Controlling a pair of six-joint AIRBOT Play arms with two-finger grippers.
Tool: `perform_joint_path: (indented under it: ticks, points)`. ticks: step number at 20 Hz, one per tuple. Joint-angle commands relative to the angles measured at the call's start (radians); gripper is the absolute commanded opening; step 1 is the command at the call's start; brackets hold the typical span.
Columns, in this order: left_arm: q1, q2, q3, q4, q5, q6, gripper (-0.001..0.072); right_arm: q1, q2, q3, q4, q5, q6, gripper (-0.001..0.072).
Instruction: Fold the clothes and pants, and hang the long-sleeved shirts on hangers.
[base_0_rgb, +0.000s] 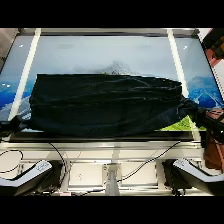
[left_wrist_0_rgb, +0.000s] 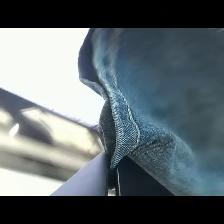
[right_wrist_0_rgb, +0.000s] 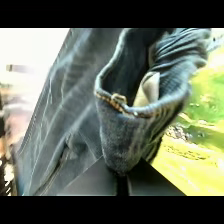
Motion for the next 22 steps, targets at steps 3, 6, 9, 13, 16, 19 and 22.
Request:
perform_joint_path:
  ticks: [3,6,9,13,16,19,22]
  points:
    - [0.001,0.002,0.092,-0.2,-0.072,0.007,0.0022,0.0,0.347,0.003,-0.267,-0.079,0.397,0.005]
    - [-0.002,0.002,0.133,-0.209,-0.066,-0.043,0.0022,0.036,0.519,0.016,-0.332,-0.098,0.554,0.005]
    - [-0.002,0.002,0.173,-0.335,-0.046,-0.061,0.0022,0.154,0.557,0.082,-0.522,-0.14,0.695,0.0049]
    - [-0.04,-0.002,0.179,-0.494,0.106,-0.065,0.0021,0.318,0.512,0.113,-0.599,-0.339,0.913,0.005]
    - [-0.135,-0.017,0.179,-0.492,0.296,-0.105,0.0021,0.463,0.438,0.113,-0.6,-0.508,1.04,0.005]
    - [-0.25,-0.058,0.179,-0.492,0.525,-0.193,0.0021,0.602,0.314,0.116,-0.6,-0.678,1.165,0.005]
    - [-0.353,-0.122,0.179,-0.492,0.7,-0.268,0.0021,0.713,0.175,0.144,-0.599,-0.868,1.292,0.005]
